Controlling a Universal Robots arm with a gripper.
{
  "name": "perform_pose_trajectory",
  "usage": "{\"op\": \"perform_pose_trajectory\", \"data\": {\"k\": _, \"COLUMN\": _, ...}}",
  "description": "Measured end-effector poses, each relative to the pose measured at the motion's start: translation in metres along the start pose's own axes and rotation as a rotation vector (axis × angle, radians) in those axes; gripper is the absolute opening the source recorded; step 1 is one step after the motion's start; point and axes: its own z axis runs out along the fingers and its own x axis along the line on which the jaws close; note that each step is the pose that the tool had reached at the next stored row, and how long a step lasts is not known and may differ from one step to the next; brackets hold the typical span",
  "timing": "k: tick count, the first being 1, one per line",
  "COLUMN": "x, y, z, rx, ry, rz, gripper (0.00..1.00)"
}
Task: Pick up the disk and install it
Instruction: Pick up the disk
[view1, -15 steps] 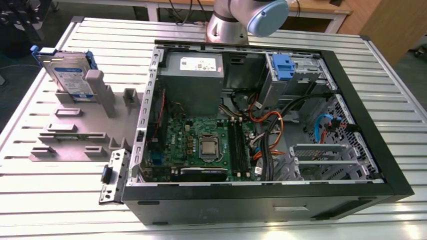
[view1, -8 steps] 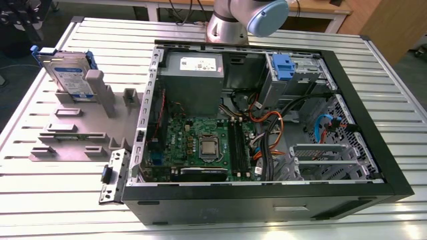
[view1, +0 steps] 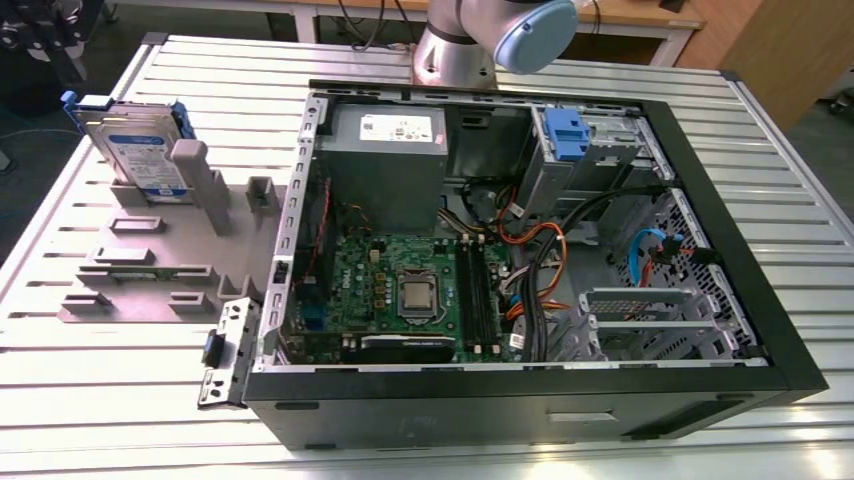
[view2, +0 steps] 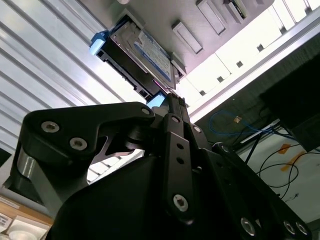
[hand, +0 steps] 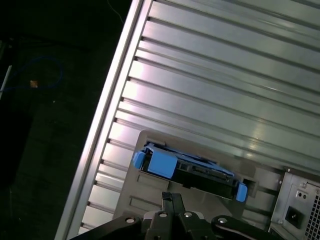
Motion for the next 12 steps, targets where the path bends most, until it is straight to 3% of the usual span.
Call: {"op": "perform_pose_trajectory", "data": {"k": 12, "x": 0.0001, "y": 0.0, "z": 0.0, "rx": 0.0, "ry": 0.0024, "rz": -0.054, "gripper": 0.11}}
